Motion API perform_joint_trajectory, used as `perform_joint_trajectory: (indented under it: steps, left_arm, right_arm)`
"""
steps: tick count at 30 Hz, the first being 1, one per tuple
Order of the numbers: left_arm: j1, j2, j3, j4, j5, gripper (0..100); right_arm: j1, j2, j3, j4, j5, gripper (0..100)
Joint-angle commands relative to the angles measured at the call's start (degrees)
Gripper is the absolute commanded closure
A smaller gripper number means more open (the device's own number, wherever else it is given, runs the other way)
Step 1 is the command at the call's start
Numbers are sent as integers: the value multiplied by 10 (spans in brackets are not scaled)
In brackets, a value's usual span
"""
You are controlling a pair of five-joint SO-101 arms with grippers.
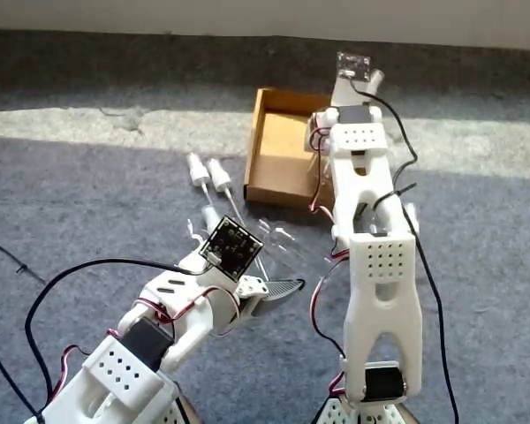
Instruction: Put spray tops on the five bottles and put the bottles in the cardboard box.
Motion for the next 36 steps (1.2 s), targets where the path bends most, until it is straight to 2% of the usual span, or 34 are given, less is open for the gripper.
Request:
perform_joint_trajectory:
  steps: [1, 4, 9, 13, 17, 21, 28, 36]
  left_arm:
    - [6, -6, -5, -10, -6, 664]
    - [6, -5, -5, -10, -6, 664]
    - [6, -4, -5, -10, -6, 664]
    - [6, -4, -5, -10, -6, 664]
    - [6, -4, -5, -11, -6, 664]
    - [4, -3, -5, -11, -6, 664]
    - [4, -2, -5, -12, -6, 664]
    - [2, -2, -5, -12, -6, 664]
  right_arm:
    - [2, -14, -48, -29, -1, 785]
    - [3, -14, -53, -76, -1, 830]
    - [3, -13, -49, -152, -1, 831]
    - [14, 2, -51, -161, -1, 843]
    - [43, 22, -63, -176, -1, 988]
    - [73, 23, -118, -179, -1, 995]
    - [119, 28, -264, -96, -1, 995]
    - [120, 29, -431, 39, 0, 995]
